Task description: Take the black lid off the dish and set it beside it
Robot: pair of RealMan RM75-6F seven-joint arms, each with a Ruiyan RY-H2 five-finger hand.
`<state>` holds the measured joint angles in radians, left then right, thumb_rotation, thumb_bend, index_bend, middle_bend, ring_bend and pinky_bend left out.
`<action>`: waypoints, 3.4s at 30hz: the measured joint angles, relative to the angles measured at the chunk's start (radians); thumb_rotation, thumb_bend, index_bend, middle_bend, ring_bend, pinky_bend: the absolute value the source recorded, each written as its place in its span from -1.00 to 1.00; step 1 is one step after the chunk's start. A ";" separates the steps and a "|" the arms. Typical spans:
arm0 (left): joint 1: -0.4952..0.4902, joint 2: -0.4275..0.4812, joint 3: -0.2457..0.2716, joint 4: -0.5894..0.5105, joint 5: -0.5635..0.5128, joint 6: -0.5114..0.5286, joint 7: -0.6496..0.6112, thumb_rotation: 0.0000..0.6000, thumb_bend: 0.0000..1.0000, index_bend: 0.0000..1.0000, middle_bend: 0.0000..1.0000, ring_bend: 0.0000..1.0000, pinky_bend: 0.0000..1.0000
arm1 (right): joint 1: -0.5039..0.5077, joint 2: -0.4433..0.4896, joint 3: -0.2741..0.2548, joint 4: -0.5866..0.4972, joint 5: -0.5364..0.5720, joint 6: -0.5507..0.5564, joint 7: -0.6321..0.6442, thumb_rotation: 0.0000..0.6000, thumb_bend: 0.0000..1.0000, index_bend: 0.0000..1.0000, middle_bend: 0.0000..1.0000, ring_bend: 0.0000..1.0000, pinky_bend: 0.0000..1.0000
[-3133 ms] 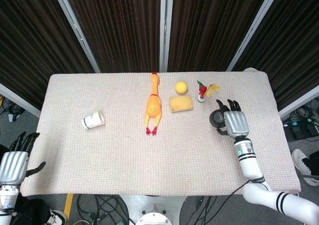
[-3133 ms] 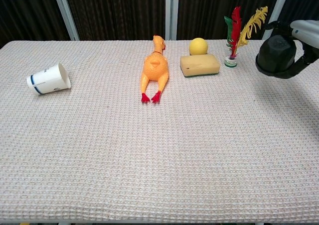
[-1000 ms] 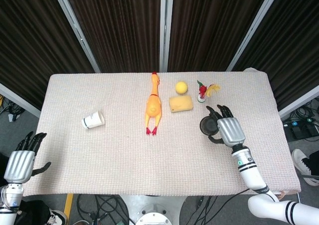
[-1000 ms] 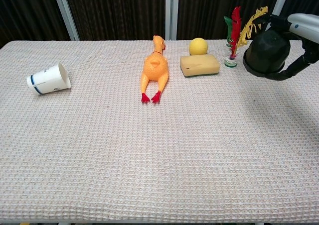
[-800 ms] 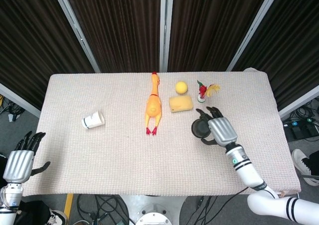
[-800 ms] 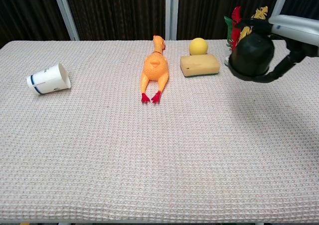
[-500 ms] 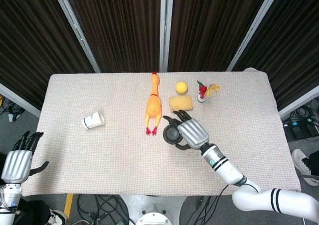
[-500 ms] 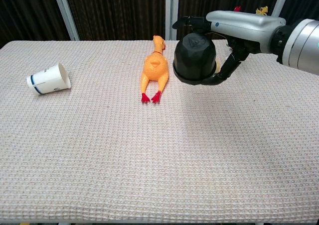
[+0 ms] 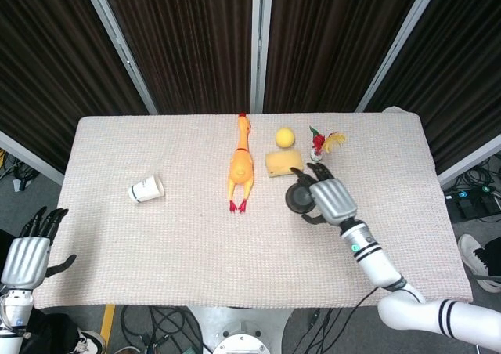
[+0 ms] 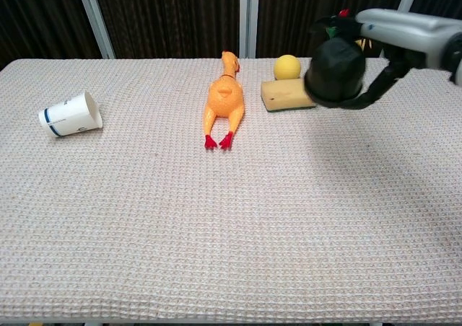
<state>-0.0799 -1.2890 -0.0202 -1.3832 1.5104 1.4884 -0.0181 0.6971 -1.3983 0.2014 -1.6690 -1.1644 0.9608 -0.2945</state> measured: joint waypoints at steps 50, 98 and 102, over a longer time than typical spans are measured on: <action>0.012 -0.019 0.014 0.041 0.002 -0.008 -0.028 1.00 -0.67 -0.79 -0.79 -1.00 -0.63 | -0.174 -0.065 -0.140 0.231 -0.051 -0.005 0.141 1.00 -1.00 -1.00 -0.76 -1.00 -1.00; 0.026 -0.023 0.019 0.075 0.013 0.008 -0.073 1.00 -0.67 -0.79 -0.79 -1.00 -0.63 | -0.181 -0.057 -0.094 0.164 -0.028 0.066 0.068 1.00 -0.79 -0.20 -0.18 -0.97 -1.00; 0.024 -0.021 0.017 0.071 0.014 0.008 -0.070 1.00 -0.67 -0.79 -0.79 -1.00 -0.63 | -0.189 -0.024 -0.076 0.126 -0.039 0.099 0.088 1.00 -0.79 -0.20 -0.18 -0.97 -1.00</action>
<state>-0.0557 -1.3098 -0.0029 -1.3121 1.5247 1.4963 -0.0883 0.5078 -1.4228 0.1258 -1.5426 -1.2037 1.0601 -0.2065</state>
